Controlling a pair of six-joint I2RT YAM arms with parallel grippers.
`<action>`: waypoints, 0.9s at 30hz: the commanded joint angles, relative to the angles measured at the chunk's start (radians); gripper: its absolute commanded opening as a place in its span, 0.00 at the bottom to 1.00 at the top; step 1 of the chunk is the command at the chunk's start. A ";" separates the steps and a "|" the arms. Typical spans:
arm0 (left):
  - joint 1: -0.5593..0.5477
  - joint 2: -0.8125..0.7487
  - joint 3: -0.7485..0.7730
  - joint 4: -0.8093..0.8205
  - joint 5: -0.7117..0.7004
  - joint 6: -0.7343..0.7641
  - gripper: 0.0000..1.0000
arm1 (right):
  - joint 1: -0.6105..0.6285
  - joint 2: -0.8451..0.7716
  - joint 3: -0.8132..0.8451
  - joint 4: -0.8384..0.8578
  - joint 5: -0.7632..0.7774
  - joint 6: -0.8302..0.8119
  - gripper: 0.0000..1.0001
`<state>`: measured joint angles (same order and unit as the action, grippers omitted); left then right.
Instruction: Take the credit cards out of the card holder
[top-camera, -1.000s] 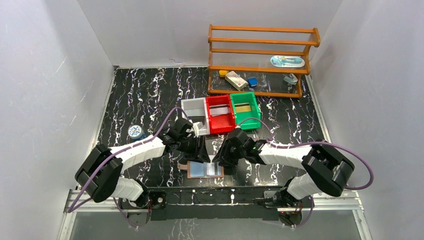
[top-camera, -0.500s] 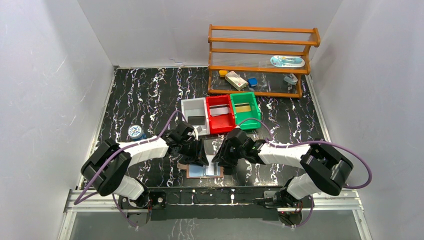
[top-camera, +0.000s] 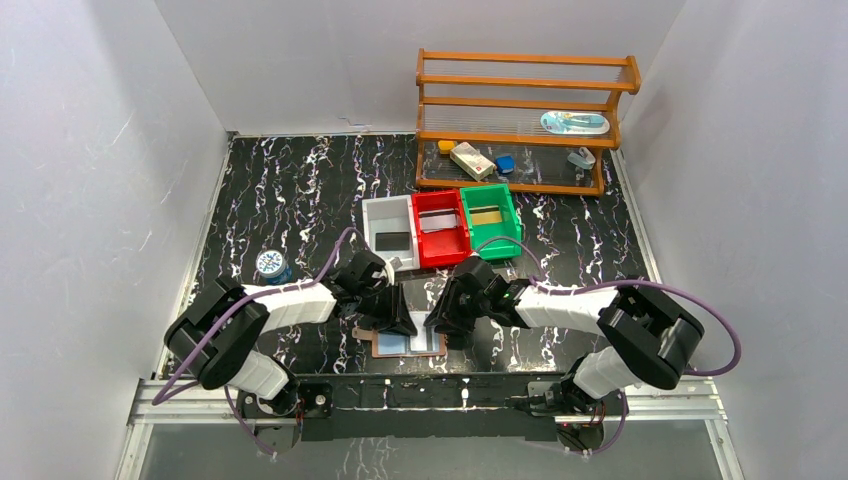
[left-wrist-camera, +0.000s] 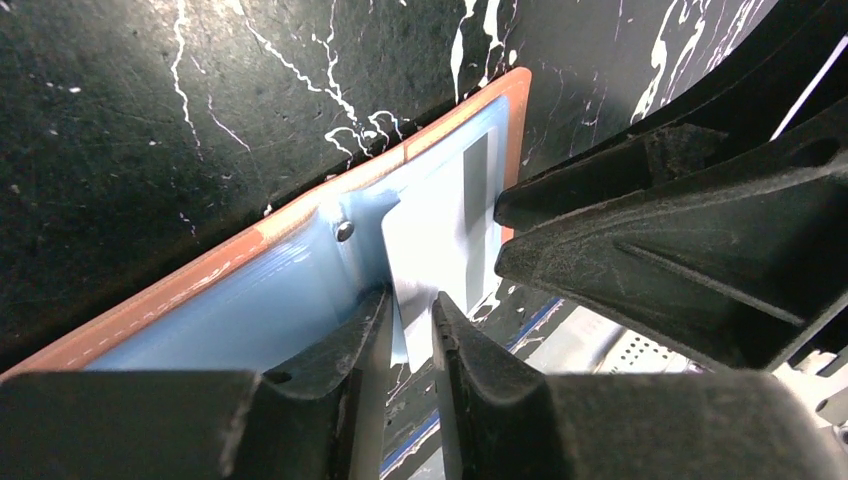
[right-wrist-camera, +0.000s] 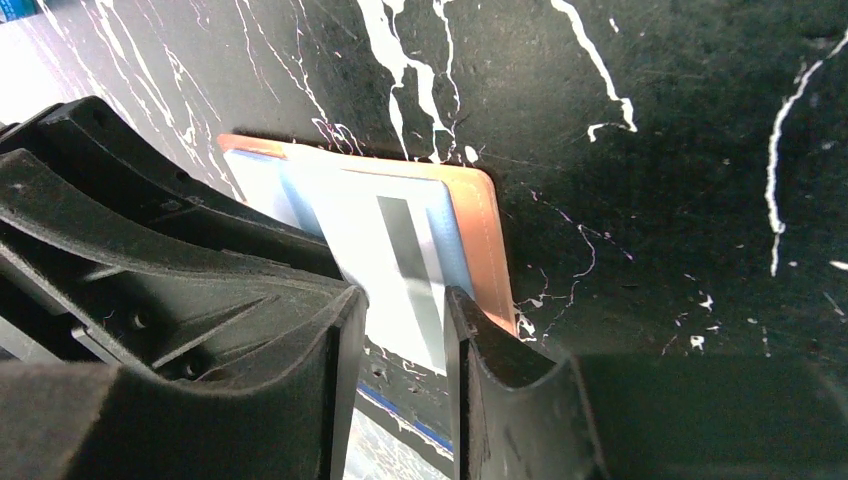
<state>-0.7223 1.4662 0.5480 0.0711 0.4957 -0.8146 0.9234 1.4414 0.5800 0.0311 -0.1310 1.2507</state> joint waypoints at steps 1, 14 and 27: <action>-0.005 0.005 -0.033 0.077 0.036 -0.048 0.17 | 0.003 0.030 0.011 -0.034 0.011 -0.014 0.43; -0.005 -0.066 -0.033 -0.013 -0.009 -0.014 0.00 | 0.004 0.033 0.014 -0.051 0.020 -0.013 0.42; -0.004 -0.075 -0.023 -0.129 -0.063 0.034 0.00 | 0.004 0.040 0.023 -0.060 0.023 -0.019 0.42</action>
<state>-0.7223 1.4151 0.5270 0.0334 0.4740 -0.8112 0.9237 1.4601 0.5922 0.0284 -0.1421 1.2503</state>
